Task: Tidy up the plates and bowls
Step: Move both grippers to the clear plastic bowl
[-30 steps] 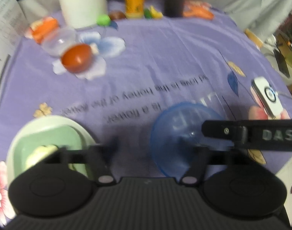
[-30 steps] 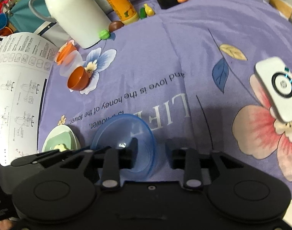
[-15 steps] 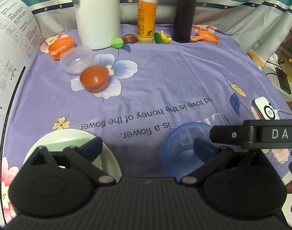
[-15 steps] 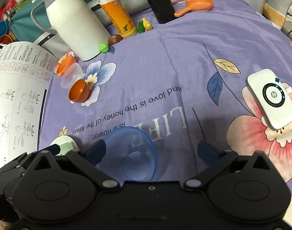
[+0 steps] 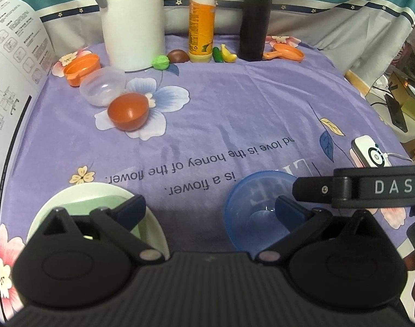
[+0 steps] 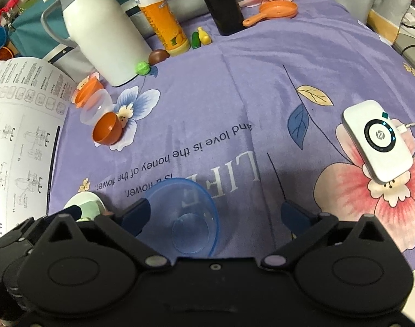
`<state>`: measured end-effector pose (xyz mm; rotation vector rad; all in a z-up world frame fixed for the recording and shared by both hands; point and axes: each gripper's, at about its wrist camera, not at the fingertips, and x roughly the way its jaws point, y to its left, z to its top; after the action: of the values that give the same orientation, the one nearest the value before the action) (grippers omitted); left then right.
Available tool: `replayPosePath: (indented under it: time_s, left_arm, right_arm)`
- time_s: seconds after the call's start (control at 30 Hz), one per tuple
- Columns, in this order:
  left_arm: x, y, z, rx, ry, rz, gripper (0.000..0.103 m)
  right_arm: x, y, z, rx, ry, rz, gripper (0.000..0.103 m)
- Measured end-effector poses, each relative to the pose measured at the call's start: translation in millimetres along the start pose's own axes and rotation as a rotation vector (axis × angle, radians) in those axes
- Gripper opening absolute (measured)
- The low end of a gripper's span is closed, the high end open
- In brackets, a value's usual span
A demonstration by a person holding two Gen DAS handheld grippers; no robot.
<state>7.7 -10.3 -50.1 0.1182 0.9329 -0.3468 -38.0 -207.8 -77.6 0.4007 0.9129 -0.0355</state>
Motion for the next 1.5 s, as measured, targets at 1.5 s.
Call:
replayPosePath:
  time_s: [1.5]
  left_arm:
    - [13,164,61,-0.204,-0.140,0.197,0.103]
  right_arm:
    - [42,128,80,-0.178,0.003,0.079,0.103]
